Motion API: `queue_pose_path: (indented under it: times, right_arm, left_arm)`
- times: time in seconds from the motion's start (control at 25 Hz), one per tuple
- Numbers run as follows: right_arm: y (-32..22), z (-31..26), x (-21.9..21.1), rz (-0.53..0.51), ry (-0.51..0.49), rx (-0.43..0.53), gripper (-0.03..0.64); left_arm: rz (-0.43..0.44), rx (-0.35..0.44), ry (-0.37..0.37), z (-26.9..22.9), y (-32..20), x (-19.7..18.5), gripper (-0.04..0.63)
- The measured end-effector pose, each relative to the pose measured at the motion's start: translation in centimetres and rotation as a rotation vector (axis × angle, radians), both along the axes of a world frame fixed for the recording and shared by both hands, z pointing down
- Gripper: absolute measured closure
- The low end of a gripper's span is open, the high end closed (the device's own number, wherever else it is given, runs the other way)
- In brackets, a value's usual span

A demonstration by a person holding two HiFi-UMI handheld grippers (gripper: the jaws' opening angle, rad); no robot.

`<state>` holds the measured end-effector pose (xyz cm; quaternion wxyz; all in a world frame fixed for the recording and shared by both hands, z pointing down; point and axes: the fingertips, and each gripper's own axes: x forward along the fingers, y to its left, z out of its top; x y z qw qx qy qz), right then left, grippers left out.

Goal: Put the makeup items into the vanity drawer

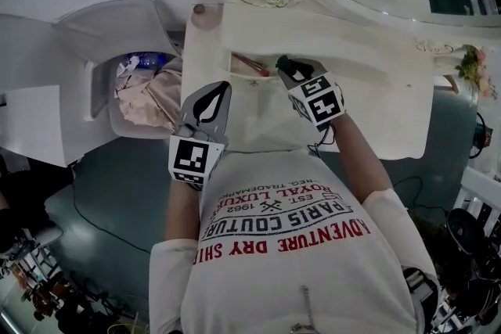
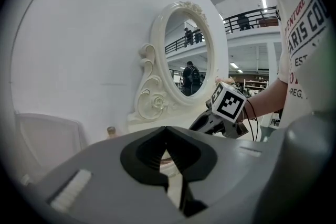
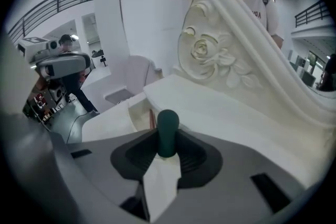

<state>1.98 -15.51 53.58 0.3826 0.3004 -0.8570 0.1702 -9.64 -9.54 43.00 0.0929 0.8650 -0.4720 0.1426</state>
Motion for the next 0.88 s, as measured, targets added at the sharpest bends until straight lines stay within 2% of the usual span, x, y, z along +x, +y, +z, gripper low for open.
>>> queue_pose_path:
  times: [0.28,0.44,0.64,0.88]
  right_arm:
    - [0.4,0.8,-5.8,-0.055,-0.002,-0.011,0.498]
    - [0.6,1.6,-7.2,-0.066,0.005,-0.048,0.457]
    - [0.3,1.6,-7.5,-0.033,-0.002,-0.045,0.416]
    - [0.8,1.8,-7.1,-0.021,0.004,-0.064,0.374]
  left_arm:
    - [-0.060,-0.027,-0.004,0.9,0.7,-4.8,0.584]
    - [-0.076,-0.045,-0.001,1.5,0.9,-6.4,0.584]
    - [-0.062,-0.058,0.002,1.9,0.9,-6.9,0.584]
    - [0.002,-0.060,-0.008,2.0,0.8,-5.8,0.584]
